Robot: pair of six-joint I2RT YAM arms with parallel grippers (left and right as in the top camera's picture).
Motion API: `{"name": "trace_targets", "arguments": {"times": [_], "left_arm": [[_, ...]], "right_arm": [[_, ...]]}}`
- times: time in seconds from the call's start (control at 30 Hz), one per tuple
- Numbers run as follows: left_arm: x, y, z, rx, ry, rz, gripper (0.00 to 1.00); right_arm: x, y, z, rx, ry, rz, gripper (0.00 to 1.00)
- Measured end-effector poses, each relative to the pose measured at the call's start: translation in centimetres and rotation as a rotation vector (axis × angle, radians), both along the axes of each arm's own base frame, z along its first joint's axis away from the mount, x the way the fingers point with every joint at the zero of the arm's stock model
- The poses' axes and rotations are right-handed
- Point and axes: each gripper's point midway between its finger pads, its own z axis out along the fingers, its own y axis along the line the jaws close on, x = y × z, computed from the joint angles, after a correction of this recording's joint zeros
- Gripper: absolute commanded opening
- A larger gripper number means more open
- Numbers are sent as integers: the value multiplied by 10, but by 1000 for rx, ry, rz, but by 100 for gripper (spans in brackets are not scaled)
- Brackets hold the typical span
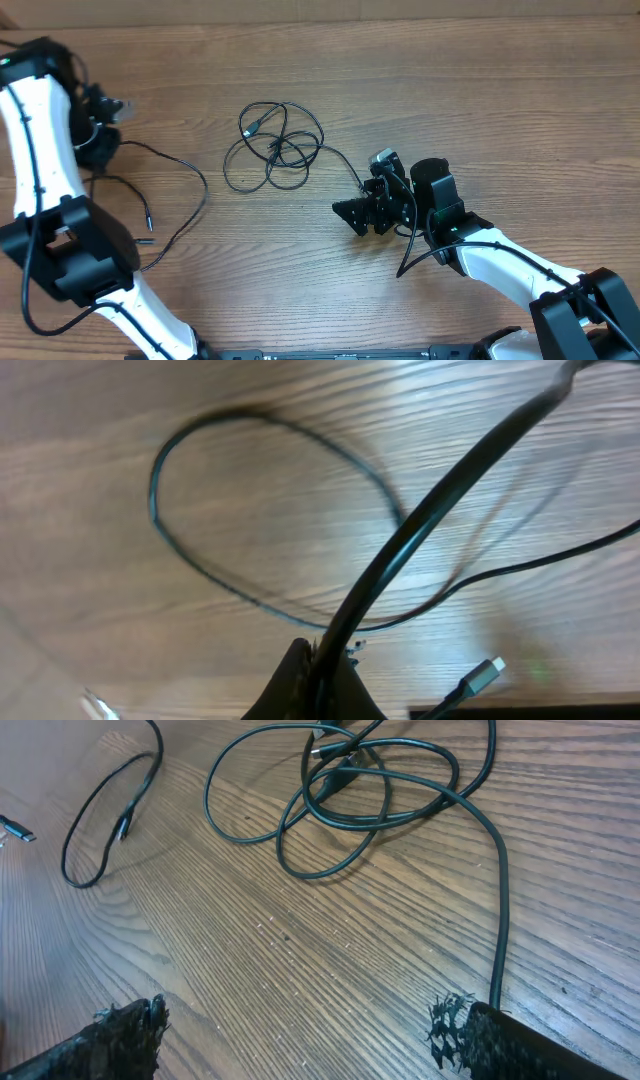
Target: Untangle cables
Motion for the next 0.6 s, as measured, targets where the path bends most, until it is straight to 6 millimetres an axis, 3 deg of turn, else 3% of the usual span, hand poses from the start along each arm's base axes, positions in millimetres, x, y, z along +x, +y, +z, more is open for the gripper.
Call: {"name": "trace_targets", "arguments": {"times": [0.27,0.6], "left_arm": [[-20,46,-11,-46,-52,164,4],[-46,46,-80,-84,29,201,4]], "right_arm": [[0,0,0,0,-1,0,95],[0,0,0,0,-2,0,97]]}}
